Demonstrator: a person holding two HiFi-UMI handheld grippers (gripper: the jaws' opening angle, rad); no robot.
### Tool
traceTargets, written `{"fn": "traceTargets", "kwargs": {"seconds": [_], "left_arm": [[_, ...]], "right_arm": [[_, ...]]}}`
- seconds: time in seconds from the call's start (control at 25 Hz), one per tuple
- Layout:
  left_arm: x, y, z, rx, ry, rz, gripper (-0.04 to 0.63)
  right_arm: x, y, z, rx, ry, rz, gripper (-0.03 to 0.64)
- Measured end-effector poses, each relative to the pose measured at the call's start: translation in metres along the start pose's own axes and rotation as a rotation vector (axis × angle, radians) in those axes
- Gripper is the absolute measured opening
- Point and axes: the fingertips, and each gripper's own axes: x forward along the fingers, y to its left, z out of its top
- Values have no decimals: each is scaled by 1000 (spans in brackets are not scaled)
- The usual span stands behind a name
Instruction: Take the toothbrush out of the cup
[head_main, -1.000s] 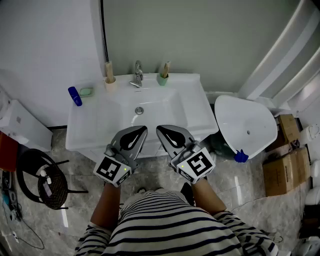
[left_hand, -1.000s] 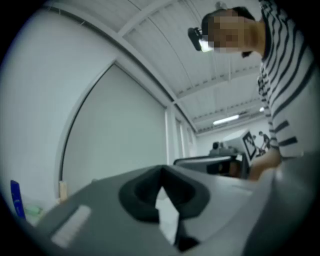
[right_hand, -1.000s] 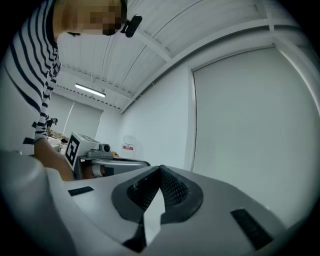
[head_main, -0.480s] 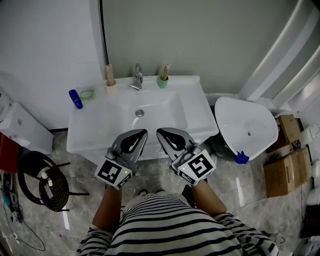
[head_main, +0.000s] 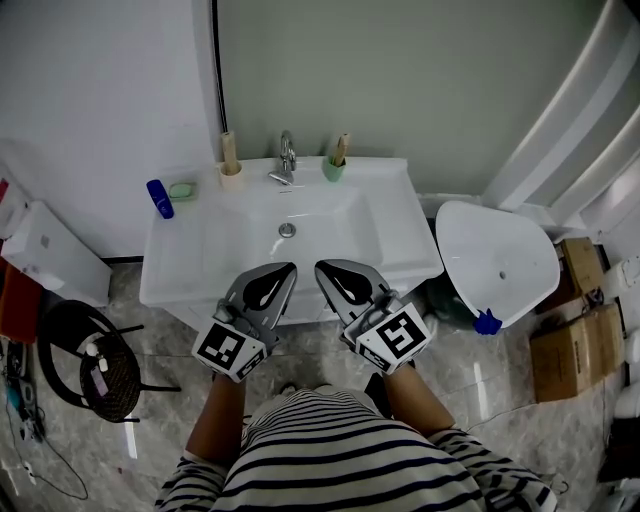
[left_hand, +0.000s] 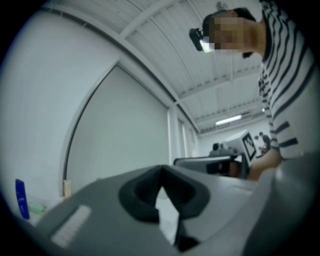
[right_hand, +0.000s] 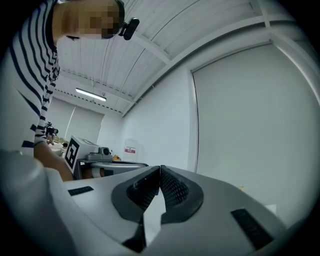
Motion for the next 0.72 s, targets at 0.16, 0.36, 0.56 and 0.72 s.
{"fn": "traceTargets", "kwargs": {"seconds": [0.16,0.36,0.56,0.72], "left_arm": [[-16,-12,9,11,-12,-2,6],[-8,2,2,-3,-3,-2,6],[-4,12,2,-19,-6,-5,6],[5,6,-4,-28,2,-17,7]], "right_arm": [[-9,17,9,-15,-13,-7,6],[3,5,2,-7,5,-10,6],[9,1,1,-10,27,-11,6],[1,-11,-3,1,30,-27,6]]}}
